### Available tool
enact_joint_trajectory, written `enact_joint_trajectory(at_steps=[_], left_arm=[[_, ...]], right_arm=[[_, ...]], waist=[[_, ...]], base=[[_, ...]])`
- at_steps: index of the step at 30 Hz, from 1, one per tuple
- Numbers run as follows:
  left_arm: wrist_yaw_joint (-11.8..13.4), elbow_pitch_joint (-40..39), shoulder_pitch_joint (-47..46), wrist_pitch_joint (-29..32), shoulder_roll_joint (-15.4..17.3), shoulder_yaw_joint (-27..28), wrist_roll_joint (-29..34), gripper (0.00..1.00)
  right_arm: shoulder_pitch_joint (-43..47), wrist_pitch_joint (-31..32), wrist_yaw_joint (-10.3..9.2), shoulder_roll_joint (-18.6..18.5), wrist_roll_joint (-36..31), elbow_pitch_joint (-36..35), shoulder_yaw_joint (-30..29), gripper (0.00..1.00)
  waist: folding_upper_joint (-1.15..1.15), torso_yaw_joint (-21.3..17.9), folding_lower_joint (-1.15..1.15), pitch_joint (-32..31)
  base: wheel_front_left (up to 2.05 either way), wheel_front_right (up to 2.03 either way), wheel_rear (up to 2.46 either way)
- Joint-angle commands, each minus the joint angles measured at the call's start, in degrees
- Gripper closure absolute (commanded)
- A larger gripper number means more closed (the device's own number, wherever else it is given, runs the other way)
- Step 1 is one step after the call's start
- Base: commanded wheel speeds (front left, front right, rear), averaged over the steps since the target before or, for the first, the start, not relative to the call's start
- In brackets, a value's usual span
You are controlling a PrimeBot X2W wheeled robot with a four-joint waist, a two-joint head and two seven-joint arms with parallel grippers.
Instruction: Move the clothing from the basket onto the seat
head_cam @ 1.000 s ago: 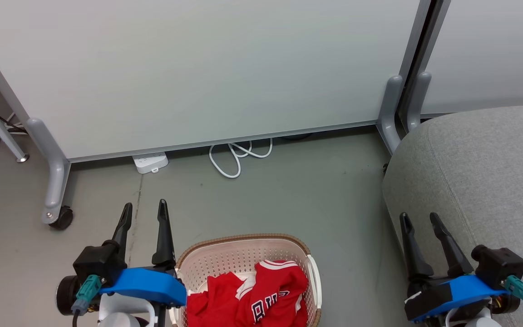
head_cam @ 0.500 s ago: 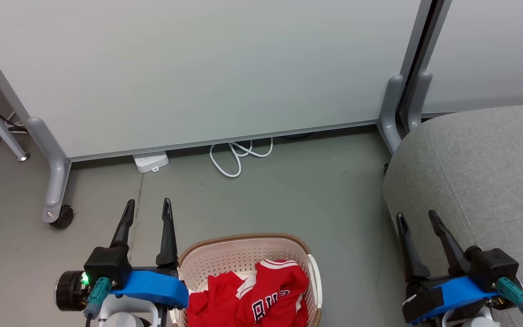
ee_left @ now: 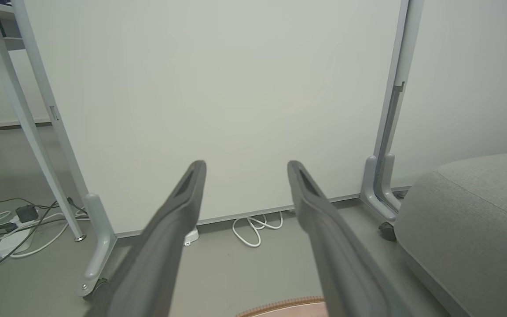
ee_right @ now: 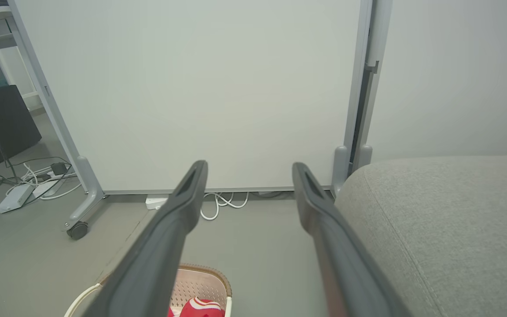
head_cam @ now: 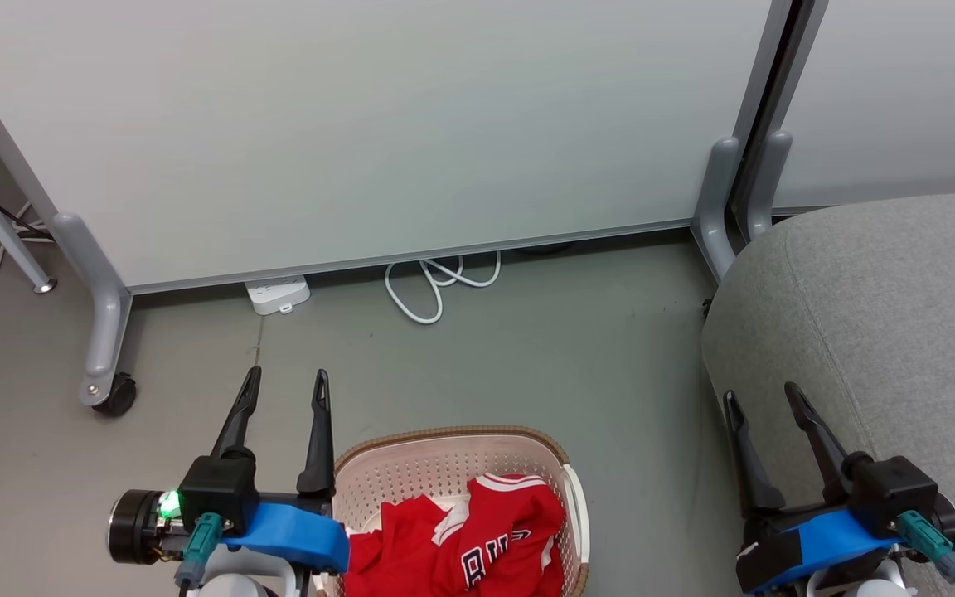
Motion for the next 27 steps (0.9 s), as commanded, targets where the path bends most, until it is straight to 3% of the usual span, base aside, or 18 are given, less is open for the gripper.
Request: enact_joint_trajectory(at_steps=[1, 27], left_arm=[[-0.07, 0.25, -0.7, -0.52, -0.03, -0.17, 1.26, 0.0], [-0.27, 2.39, -1.04, -0.78, -0.17, -0.31, 1.03, 0.0]], right_arm=[[-0.55, -0.57, 0.12, -0.37, -1.11, 0.17, -0.23, 0.0], [-0.46, -0.84, 0.08, -0.37, -0.84, 0.8, -0.65, 0.0]], waist=[[0.0, 0.03, 0.0, -0.06], [0.0, -0.01, 0.0, 0.27]], base=[[0.0, 0.0, 0.0], [0.0, 0.0, 0.0]])
